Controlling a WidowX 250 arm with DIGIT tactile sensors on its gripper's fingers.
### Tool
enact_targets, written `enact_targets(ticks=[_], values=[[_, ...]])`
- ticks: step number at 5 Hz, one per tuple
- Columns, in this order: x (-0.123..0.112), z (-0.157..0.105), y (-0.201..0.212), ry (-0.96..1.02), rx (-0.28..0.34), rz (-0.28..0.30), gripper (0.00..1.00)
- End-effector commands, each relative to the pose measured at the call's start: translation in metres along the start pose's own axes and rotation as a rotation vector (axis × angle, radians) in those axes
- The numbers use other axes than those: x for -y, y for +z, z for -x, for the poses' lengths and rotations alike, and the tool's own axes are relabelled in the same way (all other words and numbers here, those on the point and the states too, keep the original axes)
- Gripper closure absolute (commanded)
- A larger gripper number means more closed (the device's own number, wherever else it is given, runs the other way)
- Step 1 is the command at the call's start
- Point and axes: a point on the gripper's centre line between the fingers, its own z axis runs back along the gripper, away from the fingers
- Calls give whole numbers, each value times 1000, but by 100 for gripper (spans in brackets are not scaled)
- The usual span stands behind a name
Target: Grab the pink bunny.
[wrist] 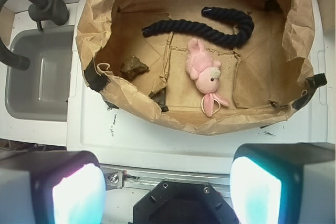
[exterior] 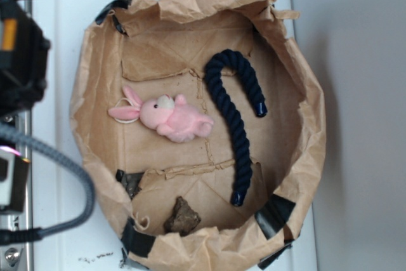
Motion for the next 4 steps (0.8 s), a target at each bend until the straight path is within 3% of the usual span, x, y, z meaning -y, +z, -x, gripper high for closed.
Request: enact_targets(ticks=[1, 3, 4], values=[[-4, -15, -4, 7, 62, -44, 0], [-13, -48, -43, 6, 75, -104, 0], [-31, -80, -77, -20, 82, -121, 0]])
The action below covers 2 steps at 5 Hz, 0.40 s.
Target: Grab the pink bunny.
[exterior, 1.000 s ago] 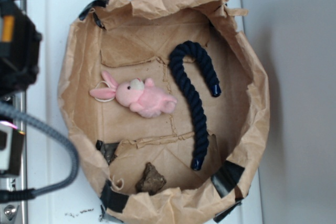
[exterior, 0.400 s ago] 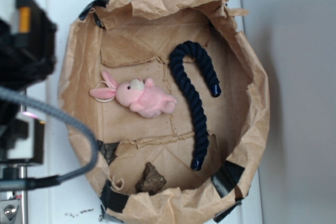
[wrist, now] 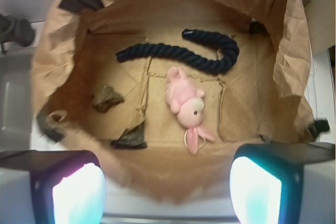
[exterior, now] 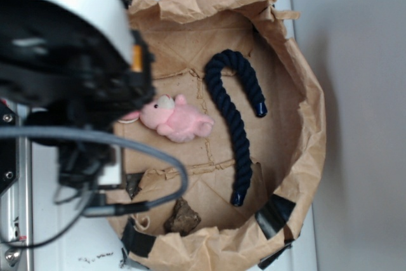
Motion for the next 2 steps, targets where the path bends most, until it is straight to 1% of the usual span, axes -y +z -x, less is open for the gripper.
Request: enact_targets(ticks=[1, 2], values=[[-36, -68, -74, -64, 27, -30, 0], [-42, -70, -108, -93, -8, -39, 0]])
